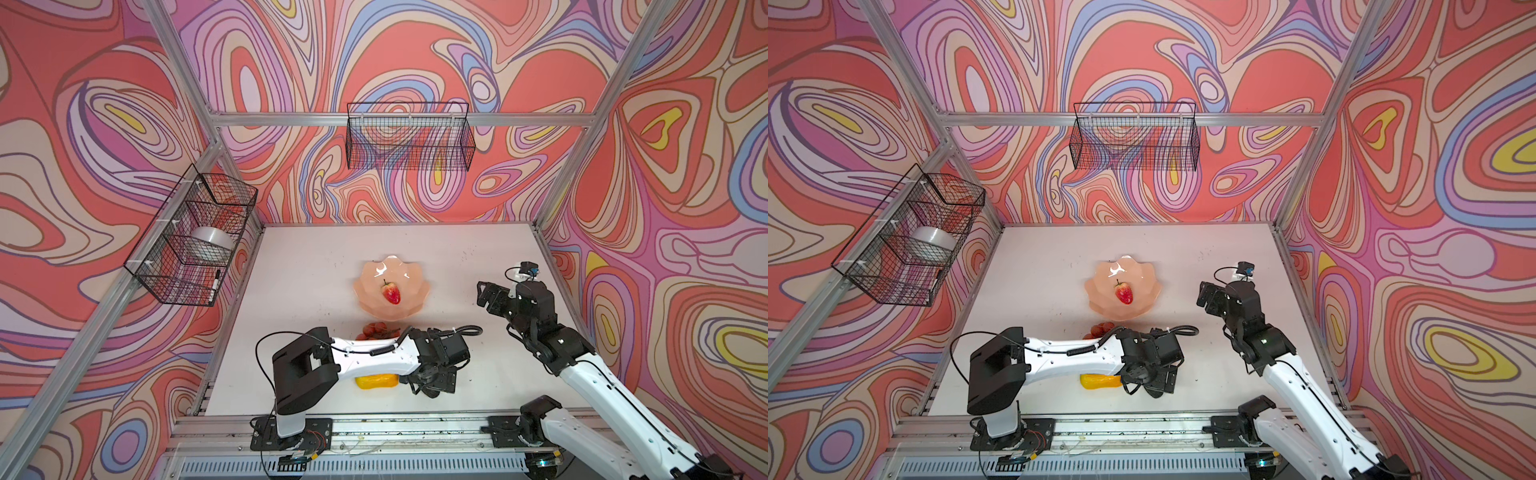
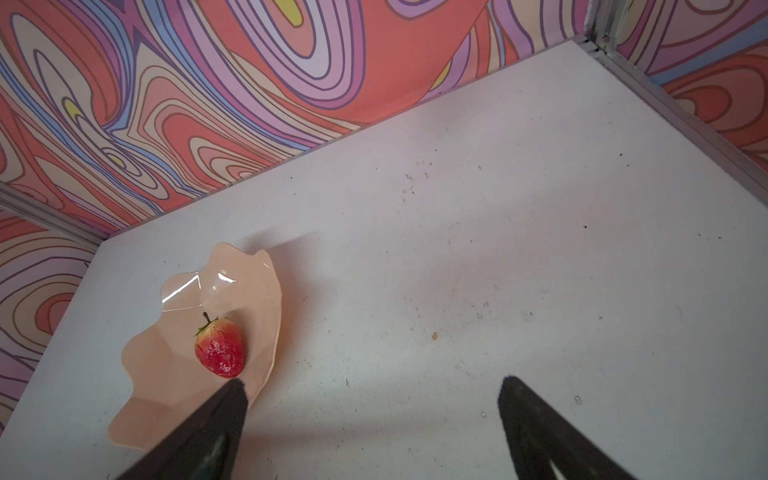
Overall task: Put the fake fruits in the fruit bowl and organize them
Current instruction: 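Reach the left gripper down to the dark avocado while right gripper withdraws, then grasp the avocado with the left gripper and lift it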
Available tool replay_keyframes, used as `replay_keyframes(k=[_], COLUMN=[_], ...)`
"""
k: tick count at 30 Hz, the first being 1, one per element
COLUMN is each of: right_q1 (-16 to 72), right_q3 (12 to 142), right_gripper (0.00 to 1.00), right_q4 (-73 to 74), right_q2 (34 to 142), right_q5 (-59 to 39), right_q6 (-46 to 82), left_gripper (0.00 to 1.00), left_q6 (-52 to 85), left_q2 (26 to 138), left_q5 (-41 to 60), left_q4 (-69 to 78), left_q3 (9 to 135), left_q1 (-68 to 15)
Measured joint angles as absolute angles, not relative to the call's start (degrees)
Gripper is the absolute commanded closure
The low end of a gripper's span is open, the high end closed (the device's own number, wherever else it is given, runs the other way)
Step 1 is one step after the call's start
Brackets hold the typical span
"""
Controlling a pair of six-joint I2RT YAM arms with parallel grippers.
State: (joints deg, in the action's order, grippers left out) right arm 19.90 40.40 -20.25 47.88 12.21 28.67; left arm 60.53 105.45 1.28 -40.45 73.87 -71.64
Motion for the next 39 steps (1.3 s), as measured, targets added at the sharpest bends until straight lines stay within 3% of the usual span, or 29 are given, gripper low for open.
replay_keyframes(k=[4,7,13,19,26,33,39], right_q1=[19.9,19.9,19.9,19.9,19.9,19.9,19.9], right_q3=[40.4,40.36,39.99,39.51,39.55,41.28,43.42], right_gripper=[0.02,0.02,0.02,0.02,0.02,0.03,0.03], right_q4=[-20.6,-21.28,-21.54,-21.56,-22.24,-23.77,-24.84], right_q2=[46.92,46.98,46.48,46.13,46.19,45.08,45.95], right_q5=[11.6,10.85,10.35,9.76,8.93,7.86,7.84], right_q6=[27.9,27.46,27.0,27.07,27.07,27.29,27.44], left_gripper=[0.0,0.07,0.48,0.72,0.75,0.75,0.72], left_q6=[63.2,64.31,65.25,65.32,62.46,52.69,45.65], left_q2=[106.13,107.04,108.16,108.03,102.74,91.2,75.2], left_q5=[1.08,1.1,1.02,0.91,-1.56,-6.0,-10.35], left_q4=[-38.98,-38.26,-37.95,-37.76,-36.82,-38.79,-42.68], left_q3=[73.49,73.36,73.36,73.17,70.89,76.79,76.03], left_q1=[-71.66,-71.64,-71.64,-71.66,-73.69,-75.22,-62.22])
